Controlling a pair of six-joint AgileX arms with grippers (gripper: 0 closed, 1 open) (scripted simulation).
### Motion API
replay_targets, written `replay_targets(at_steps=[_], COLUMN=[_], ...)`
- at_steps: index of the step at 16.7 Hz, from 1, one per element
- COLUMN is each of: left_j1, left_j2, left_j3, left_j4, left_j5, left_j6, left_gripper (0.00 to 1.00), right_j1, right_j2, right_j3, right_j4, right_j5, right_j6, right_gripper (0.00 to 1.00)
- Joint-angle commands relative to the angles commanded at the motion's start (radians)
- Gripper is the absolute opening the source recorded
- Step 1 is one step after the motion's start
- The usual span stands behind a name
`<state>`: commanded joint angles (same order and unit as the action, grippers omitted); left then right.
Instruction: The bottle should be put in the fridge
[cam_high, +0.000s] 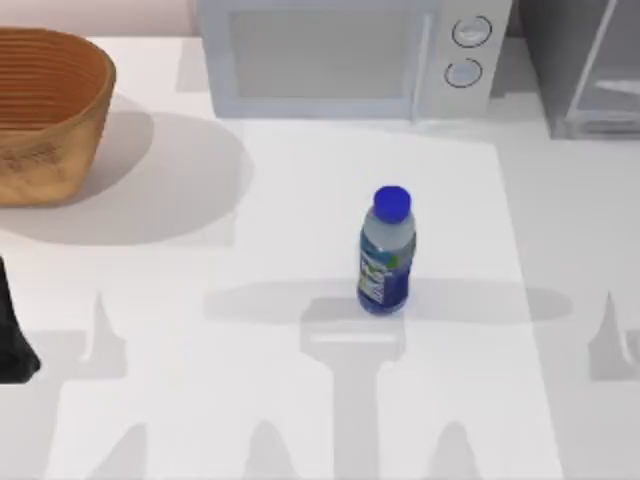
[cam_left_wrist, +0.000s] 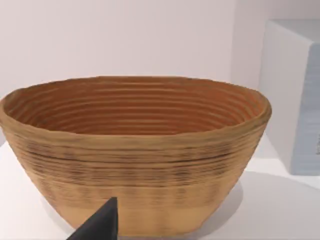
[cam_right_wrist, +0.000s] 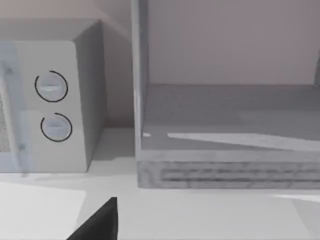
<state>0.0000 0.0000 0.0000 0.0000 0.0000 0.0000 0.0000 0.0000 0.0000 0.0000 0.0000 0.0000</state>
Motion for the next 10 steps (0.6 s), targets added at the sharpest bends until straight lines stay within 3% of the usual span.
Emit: replay_targets(at_steps=[5,10], left_j1=[0.0,0.0], left_j2=[0.0,0.0], left_j3=[0.0,0.0], left_j4=[0.0,0.0], left_j5=[0.0,0.0], left_j6=[0.0,0.0], left_gripper=[1.0,1.0], right_j1=[0.011,0.064], right_j2=[0.043,0.259], right_j3=[0.007,0.041], right_j4=[0.037,0.207], right_j5=[-0.004,-0.026], right_j6=[0.0,-0.002], right_gripper=[1.0,1.0])
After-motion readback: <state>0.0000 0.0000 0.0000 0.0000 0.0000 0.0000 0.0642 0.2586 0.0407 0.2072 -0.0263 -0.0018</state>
